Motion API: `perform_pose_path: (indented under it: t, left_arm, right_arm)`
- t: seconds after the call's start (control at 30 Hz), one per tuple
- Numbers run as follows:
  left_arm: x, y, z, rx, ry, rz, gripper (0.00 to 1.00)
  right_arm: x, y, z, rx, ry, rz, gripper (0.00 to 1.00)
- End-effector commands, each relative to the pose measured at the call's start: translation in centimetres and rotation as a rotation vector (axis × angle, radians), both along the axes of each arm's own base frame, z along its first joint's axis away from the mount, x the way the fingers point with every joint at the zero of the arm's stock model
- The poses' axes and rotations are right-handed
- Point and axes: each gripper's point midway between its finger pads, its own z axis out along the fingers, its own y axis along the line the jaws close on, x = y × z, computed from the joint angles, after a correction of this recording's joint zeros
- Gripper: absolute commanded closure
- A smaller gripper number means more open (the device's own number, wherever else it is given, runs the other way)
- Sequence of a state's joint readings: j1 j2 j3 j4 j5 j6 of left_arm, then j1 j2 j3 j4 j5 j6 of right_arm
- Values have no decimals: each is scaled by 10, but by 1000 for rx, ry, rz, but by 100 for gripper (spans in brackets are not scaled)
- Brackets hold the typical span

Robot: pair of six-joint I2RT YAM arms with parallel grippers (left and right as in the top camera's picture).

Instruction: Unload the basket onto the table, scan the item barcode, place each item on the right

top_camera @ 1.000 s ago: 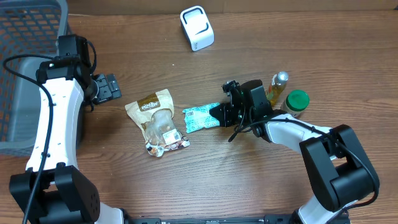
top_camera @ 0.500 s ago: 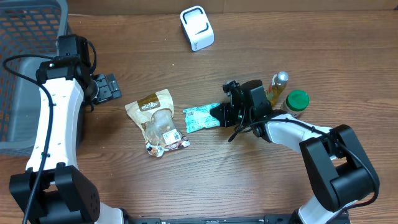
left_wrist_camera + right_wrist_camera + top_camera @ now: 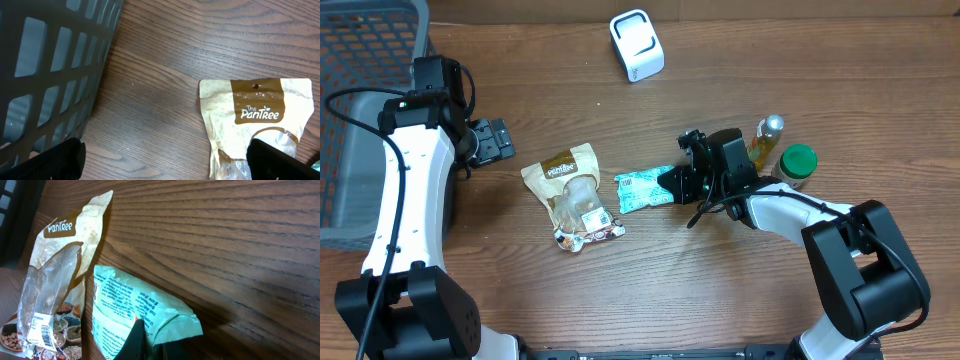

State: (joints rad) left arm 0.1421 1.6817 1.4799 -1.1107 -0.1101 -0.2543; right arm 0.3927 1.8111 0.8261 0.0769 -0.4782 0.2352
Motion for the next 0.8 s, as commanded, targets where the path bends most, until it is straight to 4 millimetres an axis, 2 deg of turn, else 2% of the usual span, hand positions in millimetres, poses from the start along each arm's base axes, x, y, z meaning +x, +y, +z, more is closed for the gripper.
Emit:
perform_pose_path:
  t: [0.0,0.17,0.57,0.77]
  left_arm:
    - [3,3,12,20,-32,-6,1]
    - [3,3,12,20,-32,-6,1]
    - [3,3,12,20,-32,-6,0]
    - [3,3,12,20,-32,-6,0]
  right_arm:
    - [4,-1,11,2,-34,-10,96]
    - [8,0,17,3,-26,-13,96]
    - [23,7,89,-18,15,-10,96]
    - [23,4,90,-38,29,-19,96]
